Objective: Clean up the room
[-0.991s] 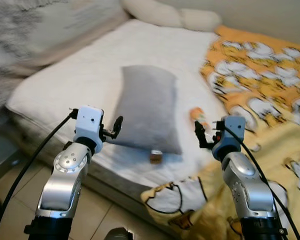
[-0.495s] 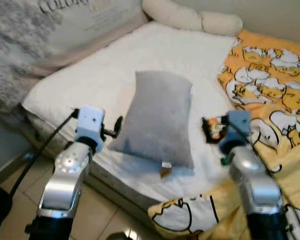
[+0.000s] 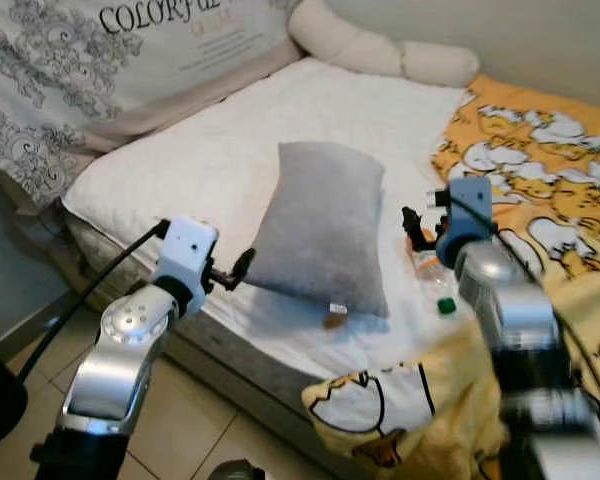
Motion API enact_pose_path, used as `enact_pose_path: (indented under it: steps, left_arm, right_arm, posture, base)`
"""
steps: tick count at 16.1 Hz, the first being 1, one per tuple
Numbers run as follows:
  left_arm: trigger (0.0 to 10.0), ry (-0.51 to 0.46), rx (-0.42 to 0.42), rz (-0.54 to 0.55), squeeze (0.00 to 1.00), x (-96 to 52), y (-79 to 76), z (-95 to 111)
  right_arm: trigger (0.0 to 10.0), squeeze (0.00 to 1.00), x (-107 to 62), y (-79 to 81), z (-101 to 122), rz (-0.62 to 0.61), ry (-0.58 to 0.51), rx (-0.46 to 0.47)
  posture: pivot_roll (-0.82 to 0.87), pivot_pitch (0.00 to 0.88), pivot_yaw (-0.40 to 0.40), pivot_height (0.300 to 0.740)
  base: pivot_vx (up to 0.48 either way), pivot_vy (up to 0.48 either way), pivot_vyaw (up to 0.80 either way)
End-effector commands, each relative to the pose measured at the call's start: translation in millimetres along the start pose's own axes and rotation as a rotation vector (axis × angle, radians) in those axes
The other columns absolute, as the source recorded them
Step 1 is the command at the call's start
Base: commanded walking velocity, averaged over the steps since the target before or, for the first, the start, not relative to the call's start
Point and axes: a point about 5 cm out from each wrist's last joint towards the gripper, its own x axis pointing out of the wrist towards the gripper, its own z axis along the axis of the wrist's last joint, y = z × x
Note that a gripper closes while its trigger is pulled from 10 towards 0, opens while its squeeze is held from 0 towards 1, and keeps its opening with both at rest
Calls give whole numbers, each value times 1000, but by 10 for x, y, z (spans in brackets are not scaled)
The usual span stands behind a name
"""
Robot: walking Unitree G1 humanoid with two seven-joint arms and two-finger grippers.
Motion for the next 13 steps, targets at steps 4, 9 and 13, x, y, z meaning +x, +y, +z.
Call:
enact_pose_path:
  steps: [4, 9, 13]
  left_arm:
    - [10000, 27, 73, -189, 0, 36, 7, 99]
    - [10000, 55, 122, -318, 0, 1, -47, 156]
    - [10000, 55, 85, -298, 0, -34, -160, 98]
  right_arm:
    - [10000, 1000, 281, -200, 68, -29, 128, -33]
    - [10000, 1000, 315, -400, -11, -115, 187, -33]
    - [10000, 1000, 322, -360, -89, -105, 162, 8]
  posture:
    - [96, 0, -5, 740]
    - [125, 61, 9, 740]
    - [111, 35, 24, 740]
  base:
    - [0, 0, 0]
    - [0, 0, 0]
    - [0, 0, 0]
